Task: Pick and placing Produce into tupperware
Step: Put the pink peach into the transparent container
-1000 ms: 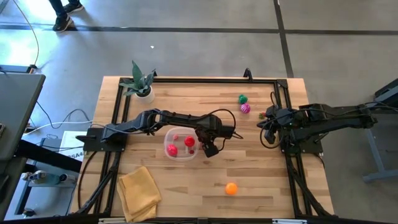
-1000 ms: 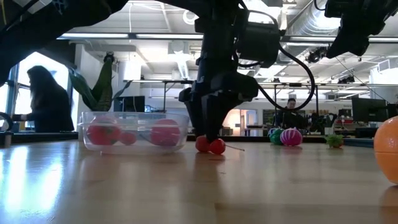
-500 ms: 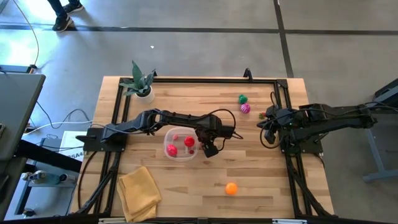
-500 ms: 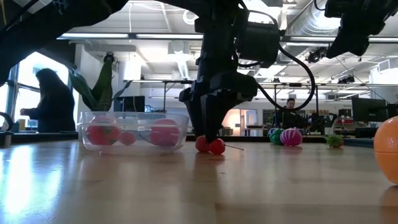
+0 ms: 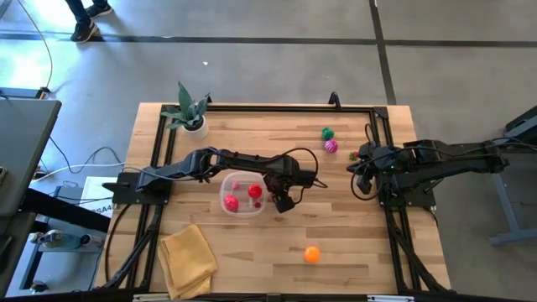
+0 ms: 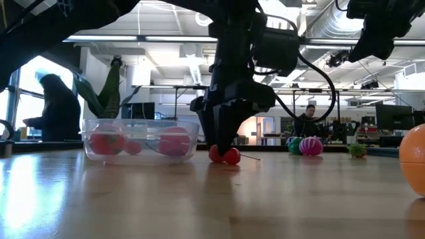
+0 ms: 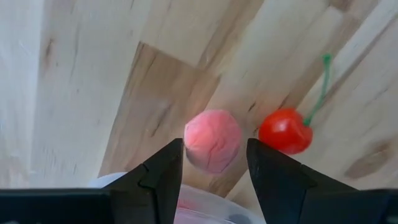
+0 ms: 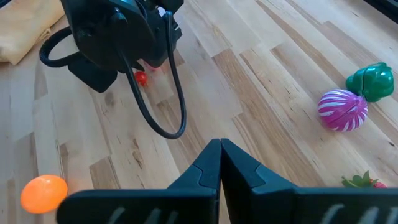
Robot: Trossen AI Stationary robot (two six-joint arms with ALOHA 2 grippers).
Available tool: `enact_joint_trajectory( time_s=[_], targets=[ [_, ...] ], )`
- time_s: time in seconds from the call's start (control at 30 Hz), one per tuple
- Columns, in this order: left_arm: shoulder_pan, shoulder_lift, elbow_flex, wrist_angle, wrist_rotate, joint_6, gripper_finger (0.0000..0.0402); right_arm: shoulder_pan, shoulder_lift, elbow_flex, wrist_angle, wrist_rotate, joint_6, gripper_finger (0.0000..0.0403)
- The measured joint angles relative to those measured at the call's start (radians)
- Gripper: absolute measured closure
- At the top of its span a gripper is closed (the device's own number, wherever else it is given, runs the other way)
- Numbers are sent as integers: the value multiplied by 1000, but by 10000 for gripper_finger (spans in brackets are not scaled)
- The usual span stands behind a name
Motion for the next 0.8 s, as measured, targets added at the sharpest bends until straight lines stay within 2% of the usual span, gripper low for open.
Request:
enact_joint_trajectory(
  time_s=[0.8],
  targets=[
    [0, 0, 0, 31, -16, 19, 234, 0, 0, 0, 0, 0, 0, 402]
  ],
)
